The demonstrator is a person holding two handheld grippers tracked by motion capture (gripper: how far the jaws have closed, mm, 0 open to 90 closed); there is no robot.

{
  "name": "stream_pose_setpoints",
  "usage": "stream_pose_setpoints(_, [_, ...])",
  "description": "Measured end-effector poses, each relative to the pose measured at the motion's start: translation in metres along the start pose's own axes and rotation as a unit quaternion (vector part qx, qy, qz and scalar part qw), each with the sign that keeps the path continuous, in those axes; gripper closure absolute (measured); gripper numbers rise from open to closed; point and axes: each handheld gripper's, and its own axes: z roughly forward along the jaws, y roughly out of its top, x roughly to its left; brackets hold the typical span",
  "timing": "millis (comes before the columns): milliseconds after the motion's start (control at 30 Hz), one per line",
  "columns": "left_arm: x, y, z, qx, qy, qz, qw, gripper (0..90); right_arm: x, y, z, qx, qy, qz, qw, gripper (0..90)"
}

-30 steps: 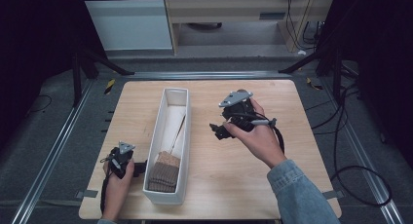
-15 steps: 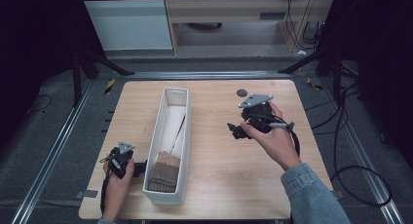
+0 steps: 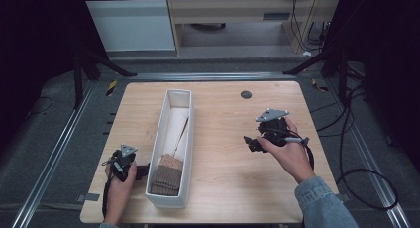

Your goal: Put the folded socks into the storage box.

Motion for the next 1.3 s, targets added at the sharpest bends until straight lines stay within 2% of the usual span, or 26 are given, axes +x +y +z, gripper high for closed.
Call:
stream_pose_setpoints(533, [0.0,0.0,0.0,0.0,0.0,0.0,1.0,0.0,0.007,-0.052,0.025,0.036,0.013,0.028,0.9989,9.7])
stream_pose_setpoints(767, [0.0,0.0,0.0,0.0,0.0,0.0,1.0,0.0,0.009,-0.069,0.042,0.038,0.012,0.048,0.998,9.7])
stream_pose_setpoints(1067, [0.0,0.0,0.0,0.0,0.0,0.0,1.0,0.0,-0.006,-0.078,0.057,0.027,-0.006,0.081,0.9963,9.6])
stream_pose_setpoints(1300, [0.0,0.0,0.0,0.0,0.0,0.0,1.0,0.0,-0.018,-0.085,0.065,0.026,-0.014,0.11,0.9935,9.3])
